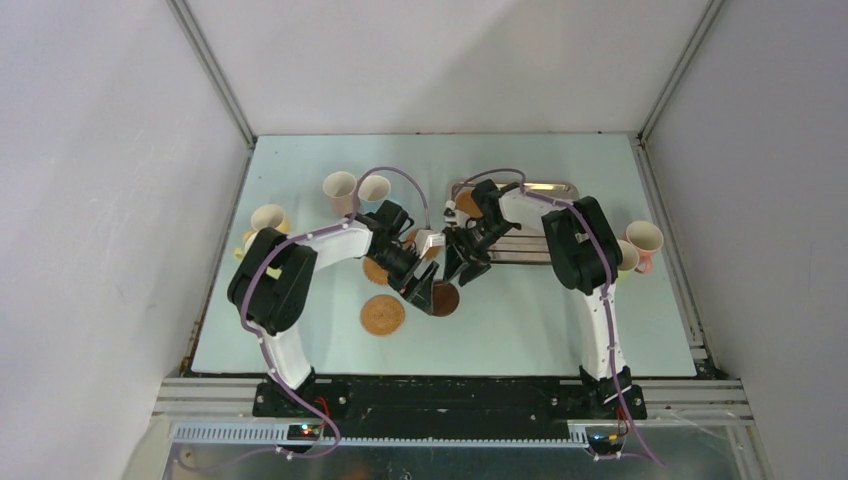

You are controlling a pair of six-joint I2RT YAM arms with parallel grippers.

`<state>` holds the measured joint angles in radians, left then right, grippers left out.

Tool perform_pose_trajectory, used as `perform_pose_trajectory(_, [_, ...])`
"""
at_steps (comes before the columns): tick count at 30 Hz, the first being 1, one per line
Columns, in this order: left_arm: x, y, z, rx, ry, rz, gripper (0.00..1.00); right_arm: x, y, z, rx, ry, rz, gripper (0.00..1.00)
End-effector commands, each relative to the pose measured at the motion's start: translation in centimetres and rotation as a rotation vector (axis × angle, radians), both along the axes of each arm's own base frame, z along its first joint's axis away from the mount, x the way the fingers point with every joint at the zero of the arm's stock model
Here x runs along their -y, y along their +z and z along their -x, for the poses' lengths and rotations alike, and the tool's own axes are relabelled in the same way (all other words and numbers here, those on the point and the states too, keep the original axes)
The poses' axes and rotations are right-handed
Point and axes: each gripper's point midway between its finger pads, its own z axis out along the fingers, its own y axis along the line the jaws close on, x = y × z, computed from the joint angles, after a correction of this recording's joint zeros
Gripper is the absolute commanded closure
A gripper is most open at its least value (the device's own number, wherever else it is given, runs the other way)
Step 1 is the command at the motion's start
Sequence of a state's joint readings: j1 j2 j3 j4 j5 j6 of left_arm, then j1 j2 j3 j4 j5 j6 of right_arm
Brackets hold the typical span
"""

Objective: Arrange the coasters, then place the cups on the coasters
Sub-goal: Pick up the coaster from the center of the board.

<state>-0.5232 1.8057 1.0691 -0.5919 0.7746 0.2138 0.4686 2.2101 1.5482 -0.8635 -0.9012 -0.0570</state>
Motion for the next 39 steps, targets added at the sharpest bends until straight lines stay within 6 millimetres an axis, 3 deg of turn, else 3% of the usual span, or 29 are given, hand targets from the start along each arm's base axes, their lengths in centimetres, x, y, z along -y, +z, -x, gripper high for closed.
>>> perform_pose_trajectory(1, [-0.6,1.7,1.8,-0.033,-0.116,0.031,0.02,2.5,-1.5,-1.3,0.075,-0.014,0.091,0.26])
perform_pose_trajectory(7, [0.5,1.1,3.3,-0.083,-0.144,0.009,0.02,1.5,-1.7,-0.2,0.052,0.033,0.076,0.24])
perform_pose_trajectory(16, [1.7,-1.2,2.2,-0.068,-0.065,-0.020,0.02,-0.3,-2.0,1.6,0.011,0.095,0.053,0.23])
perform_pose_trajectory(24, [1.8,-2.2,0.6,-0.018,0.003,-0.057,0.02,-0.4,-2.4,1.2,-0.003,0.077,0.045,0.22])
perform_pose_trajectory(34, [1.9,-2.2,0.4,0.000,0.020,-0.044,0.02,-1.6,-1.0,1.3,-0.059,0.018,-0.072,0.21])
perform_pose_trajectory(39, [1.9,-2.3,0.4,0.001,0.021,-0.047,0.02,-0.3,-1.5,-0.5,0.035,-0.030,-0.008,0.21])
